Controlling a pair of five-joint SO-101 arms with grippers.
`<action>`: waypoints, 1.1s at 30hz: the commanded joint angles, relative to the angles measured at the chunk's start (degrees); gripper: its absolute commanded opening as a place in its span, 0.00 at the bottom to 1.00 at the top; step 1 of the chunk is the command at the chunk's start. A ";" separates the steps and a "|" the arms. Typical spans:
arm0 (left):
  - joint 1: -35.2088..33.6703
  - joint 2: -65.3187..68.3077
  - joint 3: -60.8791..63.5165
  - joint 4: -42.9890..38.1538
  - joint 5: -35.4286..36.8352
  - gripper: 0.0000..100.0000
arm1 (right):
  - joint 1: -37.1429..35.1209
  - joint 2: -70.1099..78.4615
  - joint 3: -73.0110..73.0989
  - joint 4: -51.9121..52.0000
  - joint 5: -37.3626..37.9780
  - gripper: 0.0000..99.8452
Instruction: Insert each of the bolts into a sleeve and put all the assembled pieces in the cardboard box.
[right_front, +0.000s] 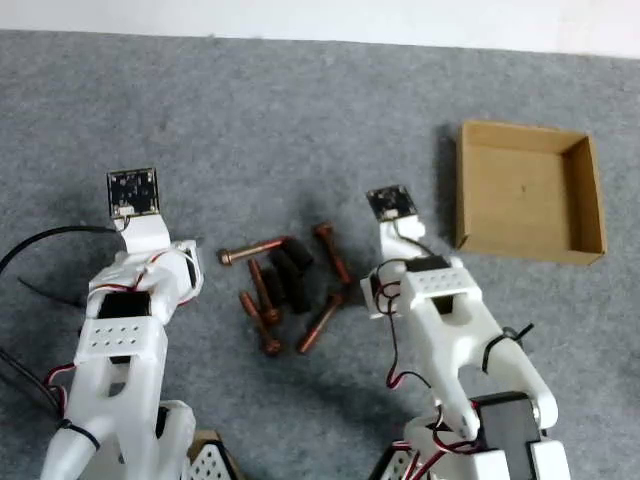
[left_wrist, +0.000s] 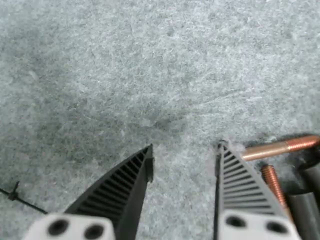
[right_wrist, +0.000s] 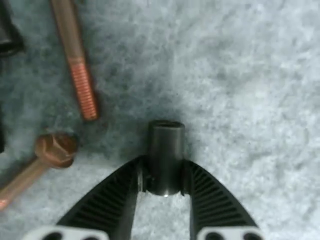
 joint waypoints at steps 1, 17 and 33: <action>1.10 0.22 -0.40 -0.79 0.18 0.20 | 0.75 0.04 -3.38 -4.70 0.44 0.11; 1.10 0.22 -0.40 -0.88 0.18 0.20 | 0.48 -0.40 -3.03 -9.27 0.44 0.11; 1.10 0.22 -0.40 -0.70 0.18 0.20 | 0.48 0.13 -3.03 -9.45 0.44 0.11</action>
